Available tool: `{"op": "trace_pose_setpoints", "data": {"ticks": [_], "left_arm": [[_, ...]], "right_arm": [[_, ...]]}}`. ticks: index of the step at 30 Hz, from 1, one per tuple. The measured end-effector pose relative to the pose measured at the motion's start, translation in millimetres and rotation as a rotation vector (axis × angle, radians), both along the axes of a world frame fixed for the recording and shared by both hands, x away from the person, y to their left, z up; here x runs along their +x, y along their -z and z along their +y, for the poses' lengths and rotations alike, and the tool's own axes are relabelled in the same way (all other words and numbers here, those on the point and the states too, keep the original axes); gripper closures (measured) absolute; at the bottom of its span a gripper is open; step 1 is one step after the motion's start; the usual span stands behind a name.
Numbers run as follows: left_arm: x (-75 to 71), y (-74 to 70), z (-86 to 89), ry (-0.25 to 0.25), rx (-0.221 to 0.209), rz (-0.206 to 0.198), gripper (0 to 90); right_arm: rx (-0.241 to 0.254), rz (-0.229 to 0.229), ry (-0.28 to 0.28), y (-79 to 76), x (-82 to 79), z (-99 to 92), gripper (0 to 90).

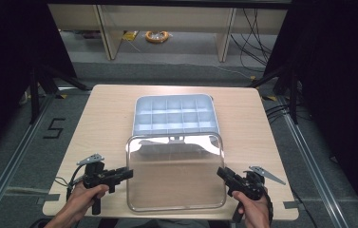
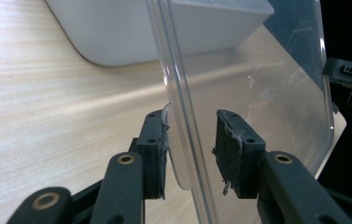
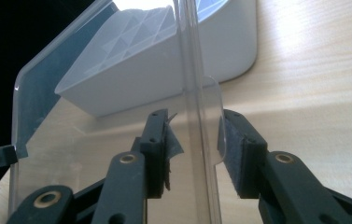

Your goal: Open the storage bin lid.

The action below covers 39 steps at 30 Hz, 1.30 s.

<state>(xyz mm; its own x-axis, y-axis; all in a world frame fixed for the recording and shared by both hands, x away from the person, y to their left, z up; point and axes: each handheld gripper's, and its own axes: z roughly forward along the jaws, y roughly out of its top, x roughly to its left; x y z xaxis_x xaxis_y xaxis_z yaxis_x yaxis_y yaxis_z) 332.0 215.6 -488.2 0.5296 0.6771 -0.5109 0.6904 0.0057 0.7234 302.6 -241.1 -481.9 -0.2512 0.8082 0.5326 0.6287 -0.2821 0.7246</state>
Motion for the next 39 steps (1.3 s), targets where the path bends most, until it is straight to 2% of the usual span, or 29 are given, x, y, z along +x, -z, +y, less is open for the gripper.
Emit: {"op": "trace_pose_setpoints", "data": {"ticks": [4, 5, 6, 7, 8, 9, 10, 11, 12, 13, 14, 16, 17, 18, 19, 20, 21, 22, 23, 24, 26, 28, 30, 32, 33, 35, 36, 38, 39], "left_arm": [[-1.1, 3.1, -1.8, 0.009, 0.006, 0.009, 63.3], [-1.2, 4.1, -2.2, 0.014, 0.012, 0.009, 63.3], [-1.5, 3.9, -2.6, 0.017, 0.017, 0.017, 63.3], [-1.9, 4.8, -3.6, 0.015, 0.02, 0.012, 63.1], [-2.9, 6.2, -4.9, 0.023, 0.018, 0.016, 63.0], [-2.9, 6.2, -4.9, 0.023, 0.018, 0.016, 62.9], [-3.5, 7.0, -4.9, 0.03, 0.024, 0.02, 62.9], [-3.7, 7.9, -5.3, 0.03, 0.023, 0.021, 62.7], [-3.9, 8.5, -5.2, 0.029, 0.028, 0.025, 62.7], [-3.9, 9.7, -5.1, 0.03, 0.031, 0.031, 62.1], [-3.8, 10.3, -5.1, 0.028, 0.028, 0.033, 62.0], [-3.7, 10.5, -4.9, 0.029, 0.028, 0.035, 61.9], [-3.9, 10.5, -5.0, 0.027, 0.029, 0.035, 61.9], [-4.1, 10.7, -5.0, 0.027, 0.029, 0.033, 61.8], [-4.5, 10.8, -4.8, 0.028, 0.032, 0.035, 61.8], [-5.0, 11.1, -4.7, 0.031, 0.033, 0.038, 61.7], [-5.2, 11.8, -4.6, 0.033, 0.034, 0.04, 61.5], [-5.5, 12.8, -4.6, 0.04, 0.037, 0.047, 61.4], [-5.7, 13.5, -4.9, 0.041, 0.037, 0.049, 61.2], [-6.3, 14.9, -6.0, 0.046, 0.048, 0.053, 60.5], [-6.4, 15.6, -6.3, 0.055, 0.058, 0.053, 60.0], [-6.7, 17.4, -8.4, 0.059, 0.063, 0.06, 58.8], [-6.8, 17.7, -8.8, 0.06, 0.063, 0.067, 58.6], [-6.8, 18.3, -9.4, 0.066, 0.07, 0.066, 58.6], [-7.0, 18.6, -9.8, 0.068, 0.075, 0.068, 58.4], [-6.7, 19.4, -10.6, 0.071, 0.075, 0.076, 58.1], [-6.0, 20.0, -11.0, 0.072, 0.077, 0.076, 57.8], [-4.3, 21.0, -10.7, 0.075, 0.082, 0.082, 57.4], [-3.6, 21.4, -10.9, 0.075, 0.081, 0.085, 57.0]], "right_arm": [[0.022, 0.0, -0.004, 4.1, -3.1, -1.0, 64.0], [0.028, 0.012, 0.004, 4.1, -4.3, -1.3, 63.9], [0.013, 0.004, -0.014, 6.3, -4.4, -3.7, 63.8], [0.049, 0.038, -0.005, 4.8, -6.2, -1.8, 63.7], [0.02, 0.027, -0.012, 8.4, -5.7, -4.0, 63.5], [0.02, 0.027, -0.012, 8.4, -5.7, -4.0, 63.5], [-0.007, 0.008, -0.017, 11.0, -4.7, -5.4, 63.1], [0.024, 0.042, -0.003, 11.2, -6.0, -3.0, 63.0], [-0.01, 0.037, -0.01, 11.7, -6.1, -5.5, 62.9], [-0.016, 0.032, -0.012, 13.9, -6.1, -4.8, 62.9], [0.007, 0.074, 0.005, 13.2, -7.6, -2.1, 62.9], [-0.023, 0.03, -0.015, 17.2, -5.5, -4.7, 62.9], [-0.023, 0.03, -0.015, 17.2, -5.5, -4.7, 62.9], [0.021, 0.076, -0.003, 14.5, -7.7, -1.7, 62.9], [0.021, 0.068, -0.01, 14.7, -7.6, -2.2, 62.8], [0.016, 0.079, -0.005, 15.2, -7.2, -1.8, 62.8], [-0.032, 0.025, -0.025, 19.2, -4.4, -5.1, 62.7], [-0.015, 0.039, -0.025, 18.1, -5.0, -3.9, 62.7], [-0.025, 0.048, -0.023, 18.4, -5.2, -3.7, 62.6], [0.005, 0.081, 0.0, 17.9, -6.4, -1.1, 62.4], [0.006, 0.087, -0.008, 17.9, -7.1, -1.7, 62.4], [-0.04, 0.054, -0.011, 22.0, -5.4, -4.0, 62.3], [-0.049, 0.049, -0.022, 23.4, -5.0, -5.4, 62.2], [-0.024, 0.077, -0.021, 21.7, -7.1, -4.2, 62.2], [-0.035, 0.081, -0.012, 22.4, -7.6, -4.0, 62.0], [-0.017, 0.101, -0.009, 22.6, -8.5, -2.9, 61.9], [-0.069, 0.058, -0.015, 25.7, -6.2, -5.8, 61.8], [-0.029, 0.097, -0.018, 24.5, -7.2, -4.5, 61.8], [-0.028, 0.115, -0.005, 25.1, -7.5, -3.3, 61.7]]}}
